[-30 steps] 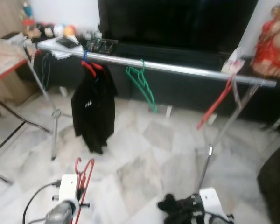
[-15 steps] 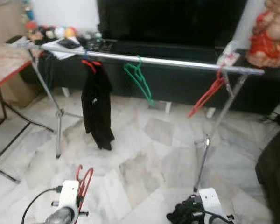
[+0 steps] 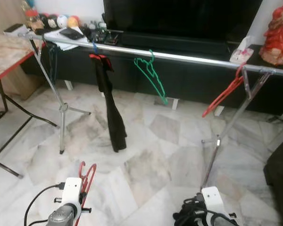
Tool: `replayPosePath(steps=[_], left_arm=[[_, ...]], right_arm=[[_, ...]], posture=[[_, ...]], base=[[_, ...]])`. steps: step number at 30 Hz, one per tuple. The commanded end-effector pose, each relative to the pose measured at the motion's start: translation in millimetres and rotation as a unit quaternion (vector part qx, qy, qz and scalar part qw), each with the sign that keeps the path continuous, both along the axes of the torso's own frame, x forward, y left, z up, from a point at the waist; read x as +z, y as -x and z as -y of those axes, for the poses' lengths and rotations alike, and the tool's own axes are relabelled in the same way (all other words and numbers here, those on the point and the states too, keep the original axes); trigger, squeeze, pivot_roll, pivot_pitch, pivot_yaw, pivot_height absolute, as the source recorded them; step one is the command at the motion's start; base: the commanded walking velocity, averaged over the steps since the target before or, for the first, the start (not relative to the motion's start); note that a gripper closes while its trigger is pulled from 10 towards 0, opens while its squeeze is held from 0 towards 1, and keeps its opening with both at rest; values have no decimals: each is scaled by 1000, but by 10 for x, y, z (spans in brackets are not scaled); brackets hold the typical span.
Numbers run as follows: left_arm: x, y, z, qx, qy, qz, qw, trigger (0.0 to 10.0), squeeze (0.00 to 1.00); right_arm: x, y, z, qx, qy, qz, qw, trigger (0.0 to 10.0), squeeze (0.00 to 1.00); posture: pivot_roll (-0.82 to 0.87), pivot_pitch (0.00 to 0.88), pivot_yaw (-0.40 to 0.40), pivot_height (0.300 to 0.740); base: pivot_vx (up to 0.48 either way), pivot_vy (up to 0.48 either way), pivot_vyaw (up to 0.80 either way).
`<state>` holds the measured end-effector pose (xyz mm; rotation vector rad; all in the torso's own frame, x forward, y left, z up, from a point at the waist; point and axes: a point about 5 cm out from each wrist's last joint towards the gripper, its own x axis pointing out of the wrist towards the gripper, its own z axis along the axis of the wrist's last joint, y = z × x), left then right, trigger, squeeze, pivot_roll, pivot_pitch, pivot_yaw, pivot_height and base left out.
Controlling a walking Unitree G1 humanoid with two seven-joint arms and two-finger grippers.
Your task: Hang hanger
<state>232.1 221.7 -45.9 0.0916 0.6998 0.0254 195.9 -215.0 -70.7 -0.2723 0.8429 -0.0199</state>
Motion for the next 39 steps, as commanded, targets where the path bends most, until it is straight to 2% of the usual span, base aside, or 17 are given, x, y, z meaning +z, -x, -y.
replayPosePath(steps=[1, 5, 26, 30, 39], left_arm=[[-20, 33, -11, -3, -3, -7, 1000, 10000, 0], [-20, 31, -8, -3, -2, -6, 1000, 10000, 0], [-15, 27, -8, -7, -2, -5, 1000, 10000, 0], [-14, 25, -7, -9, -4, -4, 1000, 10000, 0], [-13, 27, 0, -10, 1, -1, 1000, 10000, 0]], right_arm=[[-6, 20, 14, -10, -2, 2, 1000, 10000, 0], [-7, 22, 17, -11, 0, 0, 1000, 10000, 0], [2, 14, 26, -20, 16, 10, 1000, 10000, 0], [5, 12, 27, -23, 17, 13, 999, 10000, 0], [25, 5, 32, -43, 19, 36, 998, 10000, 0]], posture=[[-85, 60, -2, 740], [-85, 60, -2, 740], [-81, 57, 3, 740], [-78, 57, 4, 740], [-78, 57, 6, 740]], base=[[0, 304, 0], [0, 307, -291], [0, 307, -800], [0, 64, -800], [0, 0, -49]])
